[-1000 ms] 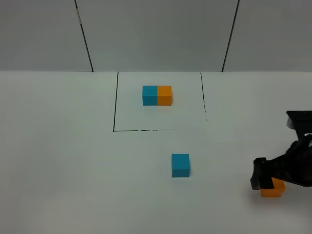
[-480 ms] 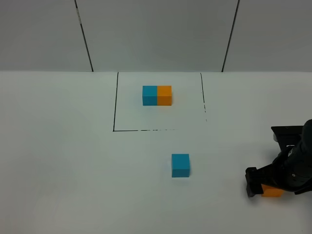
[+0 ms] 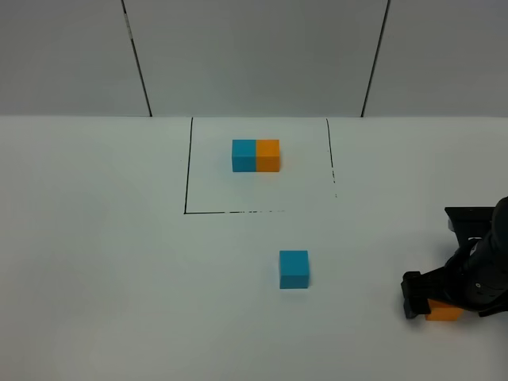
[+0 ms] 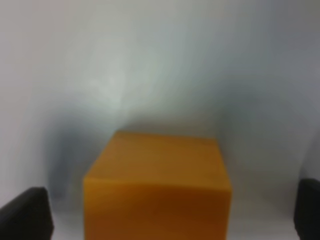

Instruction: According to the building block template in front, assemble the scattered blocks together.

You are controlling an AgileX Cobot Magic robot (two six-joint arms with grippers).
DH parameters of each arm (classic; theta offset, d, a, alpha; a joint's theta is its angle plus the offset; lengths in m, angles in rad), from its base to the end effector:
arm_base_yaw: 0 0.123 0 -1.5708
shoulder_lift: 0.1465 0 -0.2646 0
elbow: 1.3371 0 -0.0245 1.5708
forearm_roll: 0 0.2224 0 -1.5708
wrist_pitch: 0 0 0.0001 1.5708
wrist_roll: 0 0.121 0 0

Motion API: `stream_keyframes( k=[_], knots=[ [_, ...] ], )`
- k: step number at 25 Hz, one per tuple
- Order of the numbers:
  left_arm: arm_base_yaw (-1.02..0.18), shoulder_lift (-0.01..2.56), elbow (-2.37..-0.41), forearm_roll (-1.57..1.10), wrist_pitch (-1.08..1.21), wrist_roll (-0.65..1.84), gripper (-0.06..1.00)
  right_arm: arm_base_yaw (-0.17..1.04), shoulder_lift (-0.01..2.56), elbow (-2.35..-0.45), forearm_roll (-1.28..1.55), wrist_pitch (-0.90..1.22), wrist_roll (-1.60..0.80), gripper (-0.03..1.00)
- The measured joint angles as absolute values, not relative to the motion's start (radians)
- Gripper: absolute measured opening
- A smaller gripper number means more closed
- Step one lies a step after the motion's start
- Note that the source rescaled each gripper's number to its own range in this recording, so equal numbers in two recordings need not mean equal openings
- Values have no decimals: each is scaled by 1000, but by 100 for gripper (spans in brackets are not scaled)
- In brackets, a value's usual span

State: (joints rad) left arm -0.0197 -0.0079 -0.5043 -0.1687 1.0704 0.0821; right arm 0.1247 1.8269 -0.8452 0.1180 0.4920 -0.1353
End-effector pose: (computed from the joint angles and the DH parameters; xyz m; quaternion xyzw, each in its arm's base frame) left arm 0.0143 -0.0181 0.2515 0.0474 0.8482 -0.0679 0.5231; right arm 0.2813 0.0421 0.0896 -0.0801 0.9920 0.0320 0.0920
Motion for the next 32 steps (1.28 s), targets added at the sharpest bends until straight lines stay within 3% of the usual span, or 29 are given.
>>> stream_keyframes(
  k=[7,10,13,16,25,32],
  knots=[
    [-20,-8,-504,-169,1070,82,61,125,1855,-877,107,528,-131,75],
    [-20,-8,-504,-169,1070,82,61,122,1859,-886,101,538,-131,63],
    [-20,-8,-504,-169,1070,82,60,122,1865,-901,105,549,-131,39],
    [-20,-8,-504,-169,1070,82,60,123,1873,-919,120,600,-149,0],
    [-20,-8,-504,-169,1070,82,60,209,1875,-1162,21,896,-342,1],
    [-20,-8,-504,-169,1070,82,60,383,1876,-1337,-193,982,-750,1]
  ],
)
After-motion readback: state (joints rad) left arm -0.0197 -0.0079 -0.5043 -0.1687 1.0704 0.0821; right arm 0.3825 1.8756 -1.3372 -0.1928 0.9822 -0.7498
